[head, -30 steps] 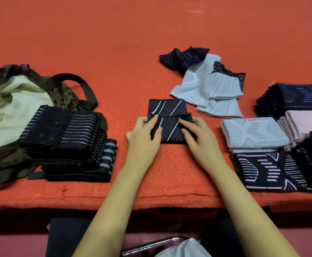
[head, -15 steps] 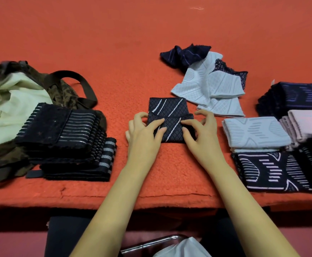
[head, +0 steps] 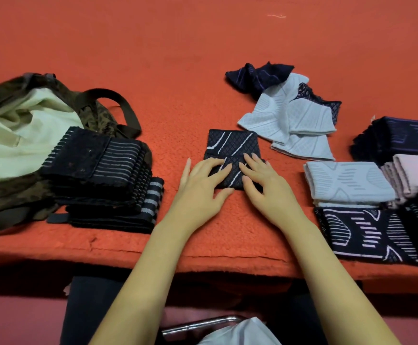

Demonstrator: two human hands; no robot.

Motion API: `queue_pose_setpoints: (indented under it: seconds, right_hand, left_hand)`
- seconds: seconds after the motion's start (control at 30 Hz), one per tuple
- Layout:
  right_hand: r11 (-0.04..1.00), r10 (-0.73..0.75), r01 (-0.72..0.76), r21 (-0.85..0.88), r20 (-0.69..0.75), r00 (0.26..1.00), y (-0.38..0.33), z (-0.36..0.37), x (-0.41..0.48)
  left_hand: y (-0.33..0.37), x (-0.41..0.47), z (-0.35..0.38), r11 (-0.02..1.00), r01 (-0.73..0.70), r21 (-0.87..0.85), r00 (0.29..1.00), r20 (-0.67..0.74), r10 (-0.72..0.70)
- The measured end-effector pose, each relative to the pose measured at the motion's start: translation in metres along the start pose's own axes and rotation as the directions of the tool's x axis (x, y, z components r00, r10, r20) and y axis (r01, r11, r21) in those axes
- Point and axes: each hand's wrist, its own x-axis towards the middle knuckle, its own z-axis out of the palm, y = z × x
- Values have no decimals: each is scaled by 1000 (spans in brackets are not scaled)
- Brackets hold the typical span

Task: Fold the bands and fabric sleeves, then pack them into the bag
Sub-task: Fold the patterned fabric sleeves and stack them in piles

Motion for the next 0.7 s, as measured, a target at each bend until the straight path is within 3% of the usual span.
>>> queue_pose_setpoints:
  seconds: [0.1, 0.2, 0.33, 0.43, 0.6, 0.7]
  right_hand:
    - [1000, -15, 15, 5, 0, 1000, 2, 1, -3]
    - [999, -47, 47, -7, -29, 998, 3, 4, -5]
    - [994, -90, 99, 34, -204, 975, 2, 1, -6]
    - [993, -35, 59, 99, -231, 972, -5, -6, -9]
    - [974, 69, -5, 225, -276, 959, -6, -7, -11]
    - [922, 157, -58, 383, -233, 960, -3, -8, -9]
  left_hand:
    - [0, 4, 2, 998, 33, -60, 999, 8, -33]
    - [1, 7, 3, 999, 16, -50, 997, -78, -20]
    - [4, 9, -2, 998, -38, -54, 978, -206, 27]
    - [11, 7, -7, 983, -4, -185, 959, -278, -49]
    - [13, 4, -19, 854, 80, -514, 968, -165, -190]
    - [11, 6, -19, 860, 100, -500, 966, -157, -204]
